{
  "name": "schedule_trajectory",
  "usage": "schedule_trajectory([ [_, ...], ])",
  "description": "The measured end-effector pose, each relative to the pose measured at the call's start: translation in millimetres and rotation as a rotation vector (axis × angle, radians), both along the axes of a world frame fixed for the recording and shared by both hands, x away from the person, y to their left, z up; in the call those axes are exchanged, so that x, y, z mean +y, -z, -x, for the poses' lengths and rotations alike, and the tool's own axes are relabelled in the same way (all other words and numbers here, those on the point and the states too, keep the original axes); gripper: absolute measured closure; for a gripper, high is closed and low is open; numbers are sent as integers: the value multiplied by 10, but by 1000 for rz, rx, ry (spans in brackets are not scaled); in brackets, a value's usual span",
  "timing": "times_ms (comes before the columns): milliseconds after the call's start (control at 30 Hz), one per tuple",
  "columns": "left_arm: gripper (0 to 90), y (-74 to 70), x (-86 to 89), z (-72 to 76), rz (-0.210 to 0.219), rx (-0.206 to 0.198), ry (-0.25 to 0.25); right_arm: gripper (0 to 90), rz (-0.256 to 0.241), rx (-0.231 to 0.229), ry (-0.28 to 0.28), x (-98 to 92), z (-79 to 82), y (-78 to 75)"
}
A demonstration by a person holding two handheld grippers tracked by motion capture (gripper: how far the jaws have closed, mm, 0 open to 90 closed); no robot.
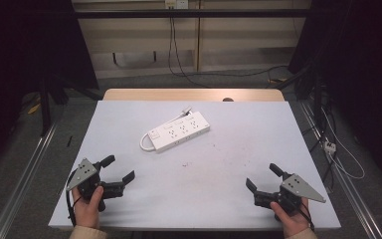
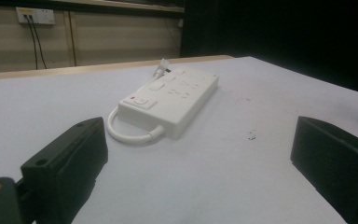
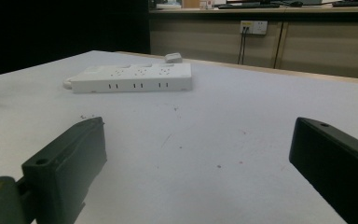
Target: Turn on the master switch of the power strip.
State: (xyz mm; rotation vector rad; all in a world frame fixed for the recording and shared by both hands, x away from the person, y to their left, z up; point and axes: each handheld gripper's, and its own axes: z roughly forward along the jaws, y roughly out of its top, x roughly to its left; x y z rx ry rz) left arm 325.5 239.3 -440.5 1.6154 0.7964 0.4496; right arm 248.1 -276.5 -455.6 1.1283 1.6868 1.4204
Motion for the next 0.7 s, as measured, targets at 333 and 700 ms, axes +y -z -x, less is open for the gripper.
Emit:
schedule_trajectory([
  [333,37,-21,-61,-39,-13,-2,15,33,0,-6,-2,6,15,-10],
  [700,34,-63,-157,-152,10,11,7,34,6,-17,-4,-6,23,-18],
])
